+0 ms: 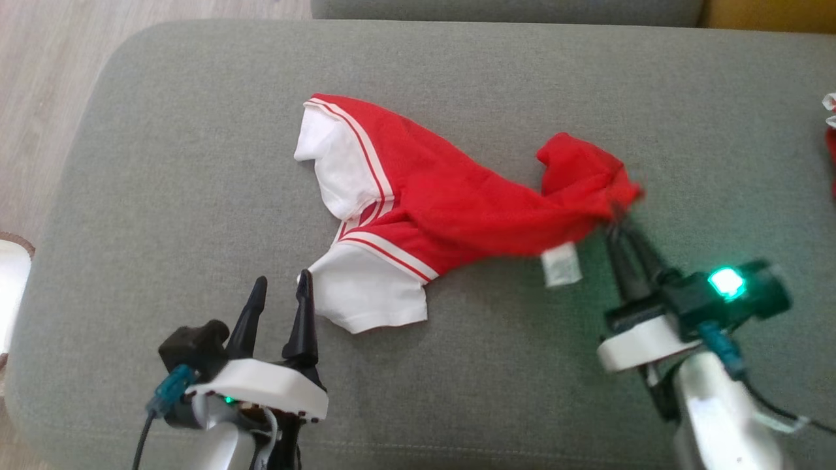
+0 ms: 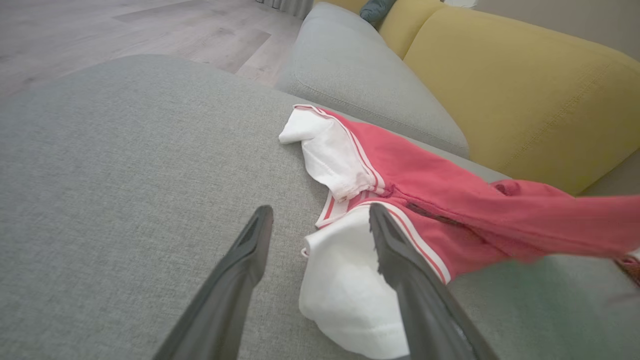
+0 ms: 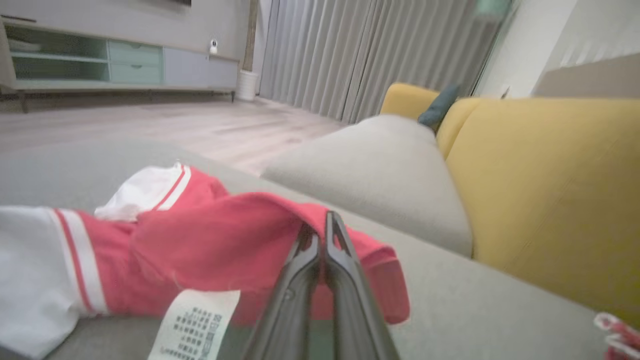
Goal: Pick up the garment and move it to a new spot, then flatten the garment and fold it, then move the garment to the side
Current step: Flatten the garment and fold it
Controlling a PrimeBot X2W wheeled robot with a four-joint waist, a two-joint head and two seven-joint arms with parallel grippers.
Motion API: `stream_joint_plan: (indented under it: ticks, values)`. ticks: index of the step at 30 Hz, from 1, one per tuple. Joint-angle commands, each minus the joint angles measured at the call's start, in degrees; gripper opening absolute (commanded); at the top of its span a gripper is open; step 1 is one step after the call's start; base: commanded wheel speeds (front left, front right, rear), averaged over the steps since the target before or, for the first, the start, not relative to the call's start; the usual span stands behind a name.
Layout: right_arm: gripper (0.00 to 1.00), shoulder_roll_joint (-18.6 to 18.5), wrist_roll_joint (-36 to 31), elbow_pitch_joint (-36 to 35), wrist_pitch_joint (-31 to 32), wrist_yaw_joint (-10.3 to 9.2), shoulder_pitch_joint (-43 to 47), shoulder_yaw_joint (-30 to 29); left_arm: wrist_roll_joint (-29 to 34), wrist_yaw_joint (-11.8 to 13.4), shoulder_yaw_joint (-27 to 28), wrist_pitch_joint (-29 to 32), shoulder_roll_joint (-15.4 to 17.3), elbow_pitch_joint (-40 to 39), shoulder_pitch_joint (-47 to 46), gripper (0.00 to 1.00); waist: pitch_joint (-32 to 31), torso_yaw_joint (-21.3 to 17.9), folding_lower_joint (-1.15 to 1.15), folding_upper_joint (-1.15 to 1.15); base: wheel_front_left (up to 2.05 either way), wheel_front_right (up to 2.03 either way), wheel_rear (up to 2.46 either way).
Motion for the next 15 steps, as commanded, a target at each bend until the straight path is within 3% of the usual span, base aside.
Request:
stream_joint_plan:
  ticks: [1,6,15]
  values:
    - [0.0,-0.1,-1.0,-4.7,-0.6,0.37,-2.5,0.5,0.7,-0.3,2.0,-0.7,-0.2,-2.0,-0.9,1.0,0.0,0.1,0.0,0.0,0.0,0.0,0.0]
    - [0.0,-0.1,-3.8,-15.4,0.1,0.37,-5.5,-1.5,1.0,-0.7,2.1,-0.7,-0.8,-2.6,-1.0,1.0,0.0,1.1,0.0,0.0,0.0,0.0,0.0]
    - [0.0,-0.1,-3.9,-28.7,8.6,0.37,-6.0,-0.6,1.1,-1.0,2.5,-0.7,-1.4,-3.7,-0.9,1.0,0.7,3.7,0.0,0.0,0.0,0.0,0.0]
